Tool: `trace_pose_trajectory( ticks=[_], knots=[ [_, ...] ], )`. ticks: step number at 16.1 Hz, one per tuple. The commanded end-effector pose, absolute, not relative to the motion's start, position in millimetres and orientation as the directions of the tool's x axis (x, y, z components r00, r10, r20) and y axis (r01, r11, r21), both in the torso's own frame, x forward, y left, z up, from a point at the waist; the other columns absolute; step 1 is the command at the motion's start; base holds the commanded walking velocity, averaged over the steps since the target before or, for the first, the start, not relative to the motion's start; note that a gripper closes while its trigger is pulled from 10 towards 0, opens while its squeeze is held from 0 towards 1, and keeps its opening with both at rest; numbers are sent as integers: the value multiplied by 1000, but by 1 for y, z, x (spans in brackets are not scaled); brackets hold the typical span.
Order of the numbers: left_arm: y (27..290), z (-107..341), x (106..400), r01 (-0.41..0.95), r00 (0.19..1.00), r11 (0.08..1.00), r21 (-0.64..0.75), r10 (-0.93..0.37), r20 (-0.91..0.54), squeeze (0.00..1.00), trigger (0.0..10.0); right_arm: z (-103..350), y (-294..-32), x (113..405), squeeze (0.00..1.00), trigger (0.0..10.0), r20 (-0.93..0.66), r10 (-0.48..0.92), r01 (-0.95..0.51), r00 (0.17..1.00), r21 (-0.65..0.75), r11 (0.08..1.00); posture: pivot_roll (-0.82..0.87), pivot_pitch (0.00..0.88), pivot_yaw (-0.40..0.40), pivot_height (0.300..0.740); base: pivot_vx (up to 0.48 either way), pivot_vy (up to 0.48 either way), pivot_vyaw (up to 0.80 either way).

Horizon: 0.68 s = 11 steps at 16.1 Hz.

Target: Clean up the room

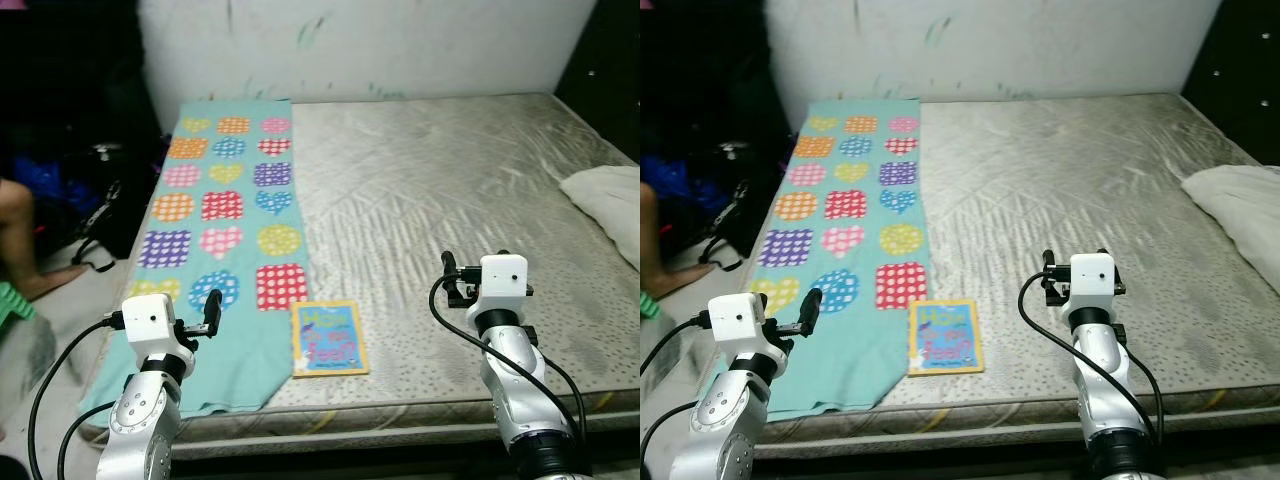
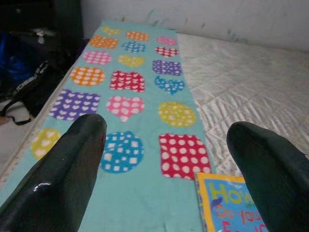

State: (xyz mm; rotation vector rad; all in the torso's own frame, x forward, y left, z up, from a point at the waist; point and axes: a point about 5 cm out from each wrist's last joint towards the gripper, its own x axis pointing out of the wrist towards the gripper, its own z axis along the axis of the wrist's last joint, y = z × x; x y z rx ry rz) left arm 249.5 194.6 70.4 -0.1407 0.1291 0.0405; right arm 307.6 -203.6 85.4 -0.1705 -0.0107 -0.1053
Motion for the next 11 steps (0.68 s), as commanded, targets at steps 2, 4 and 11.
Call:
trace_pose_trajectory(
  ticks=[2, 4, 11],
  knots=[
    [196, 67, 249, -54, 988, 990, -132, 34, -153, 0, 10000, 88, -202, 310, 0, 10000, 32, -93, 97, 995, -169, 981, -88, 0, 43, 740, 0, 131, 0],
    [196, 67, 249, -54, 988, 990, -131, 33, -153, 0, 10000, 88, -202, 310, 0, 10000, 29, -91, 95, 995, -173, 980, -88, 0, 43, 740, 0, 0, 0],
    [195, 67, 250, -42, 989, 992, -118, 24, -146, 0, 10000, 87, -200, 311, 0, 10000, 26, -82, 85, 996, -180, 980, -87, 0, 42, 740, 0, 0, 0]
  ],
)
